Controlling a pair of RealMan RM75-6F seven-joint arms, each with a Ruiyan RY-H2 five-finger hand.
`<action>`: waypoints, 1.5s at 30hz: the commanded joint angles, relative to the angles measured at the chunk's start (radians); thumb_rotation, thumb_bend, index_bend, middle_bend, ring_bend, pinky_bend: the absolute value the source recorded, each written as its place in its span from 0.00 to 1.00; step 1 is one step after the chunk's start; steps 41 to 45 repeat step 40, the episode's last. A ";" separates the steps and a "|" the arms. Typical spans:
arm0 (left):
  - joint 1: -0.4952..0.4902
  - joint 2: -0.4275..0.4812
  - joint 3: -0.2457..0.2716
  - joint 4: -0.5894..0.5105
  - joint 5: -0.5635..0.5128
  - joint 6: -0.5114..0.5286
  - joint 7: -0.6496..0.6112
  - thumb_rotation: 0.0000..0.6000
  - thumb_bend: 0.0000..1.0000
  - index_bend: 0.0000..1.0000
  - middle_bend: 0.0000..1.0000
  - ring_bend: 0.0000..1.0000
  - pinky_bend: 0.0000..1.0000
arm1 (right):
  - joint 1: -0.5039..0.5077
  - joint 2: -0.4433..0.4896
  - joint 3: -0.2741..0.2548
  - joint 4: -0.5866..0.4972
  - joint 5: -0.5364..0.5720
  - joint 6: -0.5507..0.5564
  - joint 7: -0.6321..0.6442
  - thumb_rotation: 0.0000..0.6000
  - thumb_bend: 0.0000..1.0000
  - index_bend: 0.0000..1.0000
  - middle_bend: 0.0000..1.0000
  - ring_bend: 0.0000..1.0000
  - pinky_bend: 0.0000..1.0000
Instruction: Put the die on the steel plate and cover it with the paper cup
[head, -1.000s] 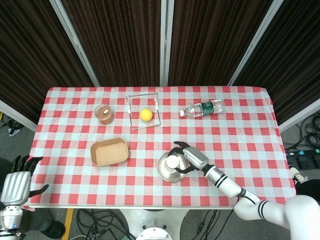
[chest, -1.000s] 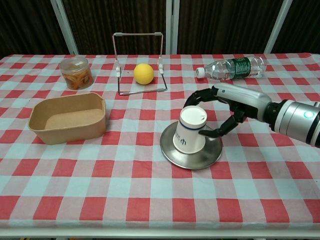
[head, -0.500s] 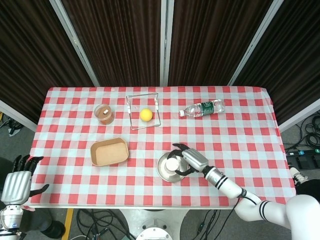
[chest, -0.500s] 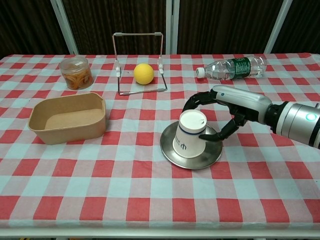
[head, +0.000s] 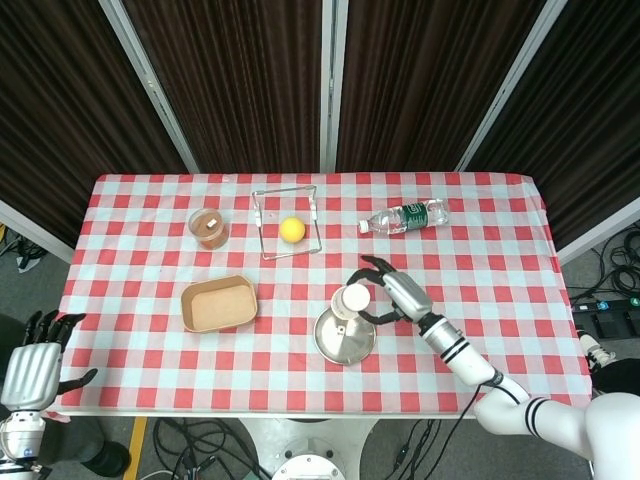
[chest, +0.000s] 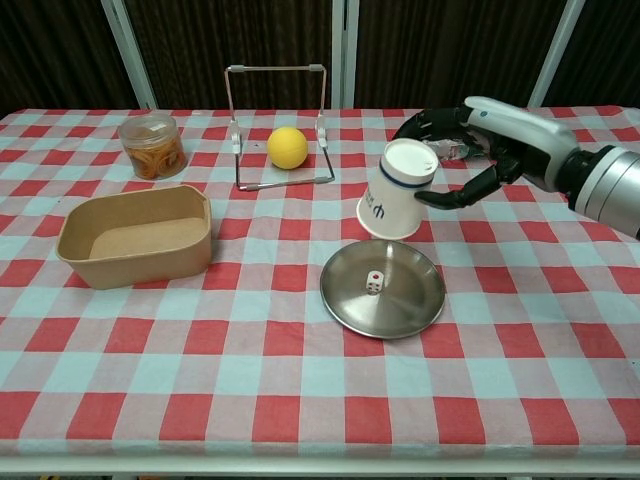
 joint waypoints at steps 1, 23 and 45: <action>-0.001 -0.002 0.001 0.001 0.001 -0.001 0.000 1.00 0.05 0.17 0.19 0.09 0.00 | 0.005 0.014 0.041 0.053 0.088 -0.080 -0.029 1.00 0.33 0.48 0.27 0.03 0.04; -0.010 -0.006 -0.002 0.010 0.017 0.001 -0.009 1.00 0.05 0.17 0.19 0.09 0.00 | -0.187 0.202 -0.003 -0.099 0.085 0.135 -0.333 1.00 0.30 0.00 0.12 0.00 0.00; -0.041 -0.038 -0.020 0.016 0.023 -0.009 0.050 1.00 0.05 0.17 0.19 0.09 0.00 | -0.572 0.376 -0.133 -0.332 0.030 0.534 -0.493 1.00 0.32 0.01 0.13 0.00 0.00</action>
